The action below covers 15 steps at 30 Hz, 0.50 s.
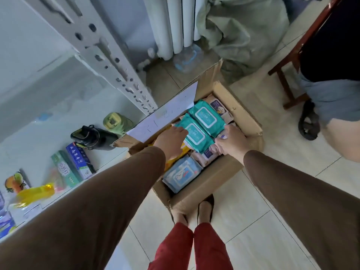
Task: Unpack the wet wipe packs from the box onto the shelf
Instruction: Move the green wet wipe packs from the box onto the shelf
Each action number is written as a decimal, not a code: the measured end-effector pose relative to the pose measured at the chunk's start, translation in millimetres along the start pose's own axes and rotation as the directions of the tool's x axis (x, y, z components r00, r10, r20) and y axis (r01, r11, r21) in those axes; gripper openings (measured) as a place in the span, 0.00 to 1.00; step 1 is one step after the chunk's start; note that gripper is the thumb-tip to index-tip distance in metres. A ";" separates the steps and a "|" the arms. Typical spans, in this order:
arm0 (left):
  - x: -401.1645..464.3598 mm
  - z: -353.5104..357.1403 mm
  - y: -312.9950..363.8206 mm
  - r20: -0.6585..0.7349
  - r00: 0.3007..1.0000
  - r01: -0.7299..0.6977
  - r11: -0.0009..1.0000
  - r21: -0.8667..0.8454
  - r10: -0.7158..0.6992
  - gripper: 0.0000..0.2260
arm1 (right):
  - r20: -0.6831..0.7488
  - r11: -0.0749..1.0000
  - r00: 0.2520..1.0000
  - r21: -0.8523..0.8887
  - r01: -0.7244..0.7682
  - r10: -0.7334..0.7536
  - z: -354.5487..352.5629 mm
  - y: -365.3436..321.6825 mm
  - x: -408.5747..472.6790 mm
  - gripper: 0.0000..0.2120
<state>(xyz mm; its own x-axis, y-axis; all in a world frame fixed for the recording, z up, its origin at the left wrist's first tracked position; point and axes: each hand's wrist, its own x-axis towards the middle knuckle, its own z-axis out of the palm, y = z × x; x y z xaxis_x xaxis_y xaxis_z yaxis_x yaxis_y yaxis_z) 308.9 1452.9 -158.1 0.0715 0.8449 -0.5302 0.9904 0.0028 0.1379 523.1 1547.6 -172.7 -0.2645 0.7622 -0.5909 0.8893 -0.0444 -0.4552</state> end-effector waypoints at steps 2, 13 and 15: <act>34.9 12.2 -1.0 -0.001 1.000 -0.010 0.999 0.046 0.010 0.27 | 0.009 1.000 1.000 0.008 -0.016 0.016 7.0 8.1 32.3 0.19; 146.6 81.5 -12.6 -0.099 0.975 -0.152 0.925 0.347 0.198 0.25 | -0.051 0.994 0.993 -0.024 -0.110 0.108 56.6 33.7 139.4 0.37; 151.9 87.1 -12.7 -0.130 0.965 -0.163 0.910 0.382 0.228 0.25 | -0.057 0.993 0.991 -0.004 -0.118 0.117 60.5 34.3 145.7 0.41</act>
<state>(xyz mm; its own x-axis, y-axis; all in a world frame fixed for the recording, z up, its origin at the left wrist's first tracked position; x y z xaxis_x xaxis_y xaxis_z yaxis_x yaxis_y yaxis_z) 317.4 1534.6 -313.3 0.2791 0.8854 -0.3716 0.9344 -0.3397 -0.1076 492.5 1618.0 -314.7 -0.1364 0.7875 -0.6010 0.9157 -0.1313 -0.3799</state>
